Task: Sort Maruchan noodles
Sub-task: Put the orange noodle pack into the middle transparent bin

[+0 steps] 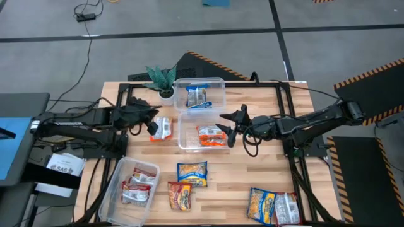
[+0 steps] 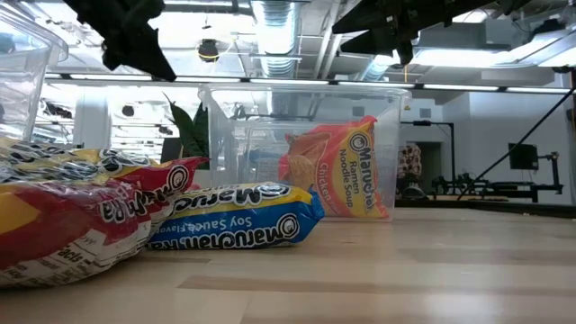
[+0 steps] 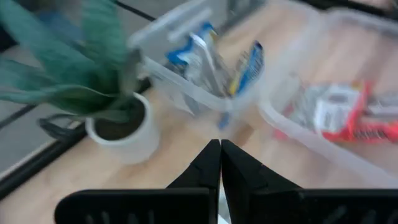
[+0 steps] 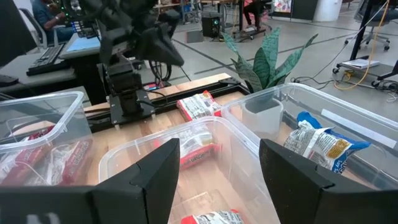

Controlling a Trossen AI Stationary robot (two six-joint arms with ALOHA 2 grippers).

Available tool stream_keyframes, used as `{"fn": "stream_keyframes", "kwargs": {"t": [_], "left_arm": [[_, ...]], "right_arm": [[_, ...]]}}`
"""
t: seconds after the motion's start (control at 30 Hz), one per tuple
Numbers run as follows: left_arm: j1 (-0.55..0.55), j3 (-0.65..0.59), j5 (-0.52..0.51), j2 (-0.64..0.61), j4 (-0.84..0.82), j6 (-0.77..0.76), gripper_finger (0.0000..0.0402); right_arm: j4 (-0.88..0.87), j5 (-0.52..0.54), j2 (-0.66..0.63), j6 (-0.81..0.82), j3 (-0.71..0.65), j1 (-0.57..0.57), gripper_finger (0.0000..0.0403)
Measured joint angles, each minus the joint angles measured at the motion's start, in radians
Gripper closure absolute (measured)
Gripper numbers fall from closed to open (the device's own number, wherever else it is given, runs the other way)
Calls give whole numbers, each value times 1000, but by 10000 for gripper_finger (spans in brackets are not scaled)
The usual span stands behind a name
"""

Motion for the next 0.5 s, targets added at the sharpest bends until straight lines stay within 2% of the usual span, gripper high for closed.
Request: {"fn": "stream_keyframes", "kwargs": {"t": [0.13,0.3,0.5], "left_arm": [[-7,-8,63,64,-12,-6,401],[4,-63,85,165,23,-24,394],[48,-89,119,281,53,-51,338]], "right_arm": [[0,0,0,0,0,0,159],[-4,0,0,0,0,0,159],[-10,0,0,1,0,-6,159]]}}
